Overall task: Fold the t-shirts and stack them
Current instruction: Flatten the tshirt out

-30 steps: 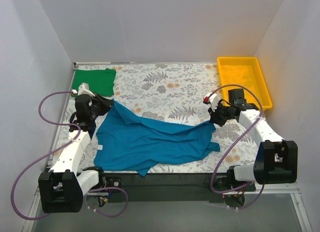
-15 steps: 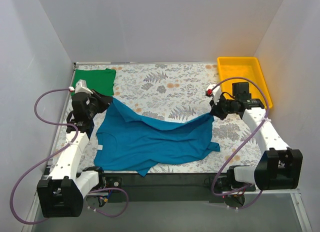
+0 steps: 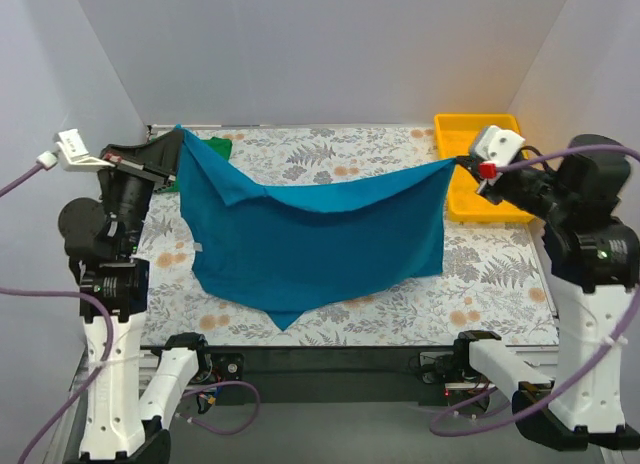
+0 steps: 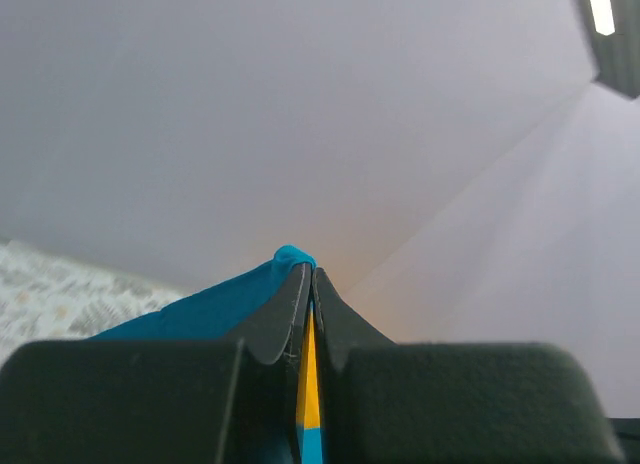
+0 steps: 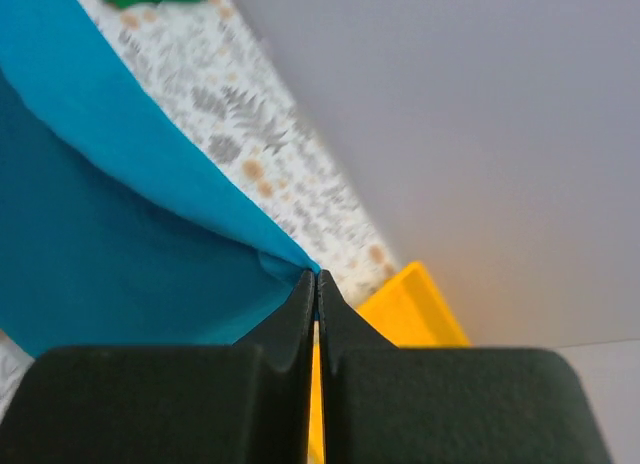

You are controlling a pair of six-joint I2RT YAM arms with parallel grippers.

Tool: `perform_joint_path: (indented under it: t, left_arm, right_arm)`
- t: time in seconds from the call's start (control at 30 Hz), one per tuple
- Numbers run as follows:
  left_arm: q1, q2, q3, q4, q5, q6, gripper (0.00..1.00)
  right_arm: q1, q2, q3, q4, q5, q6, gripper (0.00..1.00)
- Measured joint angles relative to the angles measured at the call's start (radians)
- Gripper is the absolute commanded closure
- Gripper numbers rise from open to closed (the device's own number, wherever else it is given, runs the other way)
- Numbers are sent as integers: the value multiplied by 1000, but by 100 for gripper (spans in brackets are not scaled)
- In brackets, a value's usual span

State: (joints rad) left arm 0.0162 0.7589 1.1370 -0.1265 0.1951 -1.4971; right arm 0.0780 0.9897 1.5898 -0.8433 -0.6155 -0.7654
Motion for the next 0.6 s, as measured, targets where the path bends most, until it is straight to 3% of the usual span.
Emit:
perform_joint_path:
  t: [0.37, 0.6]
  left_arm:
    - [-32, -45, 454, -38, -24, -20, 100]
    - [-32, -47, 658, -41, -25, -23, 100]
  right_arm:
    - [-117, -115, 468, -8, -55, 103, 99]
    - [-154, -152, 603, 71, -52, 187, 99]
